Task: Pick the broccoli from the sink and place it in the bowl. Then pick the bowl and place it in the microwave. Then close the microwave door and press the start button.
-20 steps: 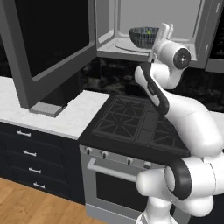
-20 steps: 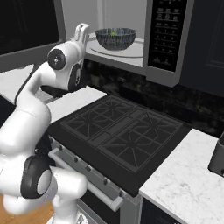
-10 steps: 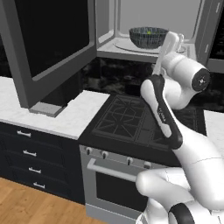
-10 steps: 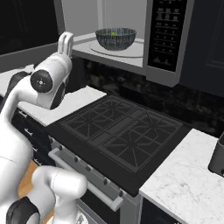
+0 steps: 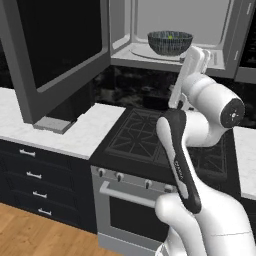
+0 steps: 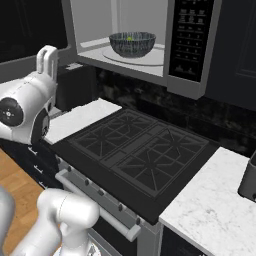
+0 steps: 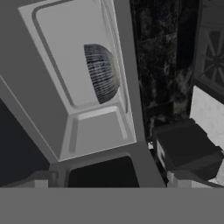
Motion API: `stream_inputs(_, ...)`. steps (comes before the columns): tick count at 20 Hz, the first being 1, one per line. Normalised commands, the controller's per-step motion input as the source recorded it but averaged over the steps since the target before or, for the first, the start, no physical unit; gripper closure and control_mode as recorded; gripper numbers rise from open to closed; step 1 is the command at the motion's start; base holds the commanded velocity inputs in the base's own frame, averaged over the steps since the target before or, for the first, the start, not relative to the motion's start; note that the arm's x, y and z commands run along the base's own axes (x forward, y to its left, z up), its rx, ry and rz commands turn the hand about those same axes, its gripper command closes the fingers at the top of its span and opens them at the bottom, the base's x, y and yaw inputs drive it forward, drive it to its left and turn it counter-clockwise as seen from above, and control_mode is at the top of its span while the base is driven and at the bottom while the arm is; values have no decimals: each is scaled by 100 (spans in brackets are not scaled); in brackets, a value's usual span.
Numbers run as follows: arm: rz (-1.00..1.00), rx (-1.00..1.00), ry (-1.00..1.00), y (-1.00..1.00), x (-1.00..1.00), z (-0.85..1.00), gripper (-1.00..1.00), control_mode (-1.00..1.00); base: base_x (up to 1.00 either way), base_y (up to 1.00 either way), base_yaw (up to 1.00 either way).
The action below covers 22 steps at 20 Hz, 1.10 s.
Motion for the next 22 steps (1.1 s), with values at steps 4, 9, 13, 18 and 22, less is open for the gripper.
stream_inputs(4, 0, 0, 2, 31, -52, 0, -100, -100, 0, 0, 0)
stream_inputs(9, 0, -1, -4, 33, -41, -23, -100, -100, 0, 0, 0)
stream_inputs(13, 0, -1, -4, 39, -37, -22, -100, -100, 0, 0, 0)
stream_inputs(18, -1, 0, 0, 54, -29, -8, -100, -100, 0, 0, 0)
stream_inputs(22, -4, 0, -1, 55, -38, 0, -100, -100, 0, 0, 0)
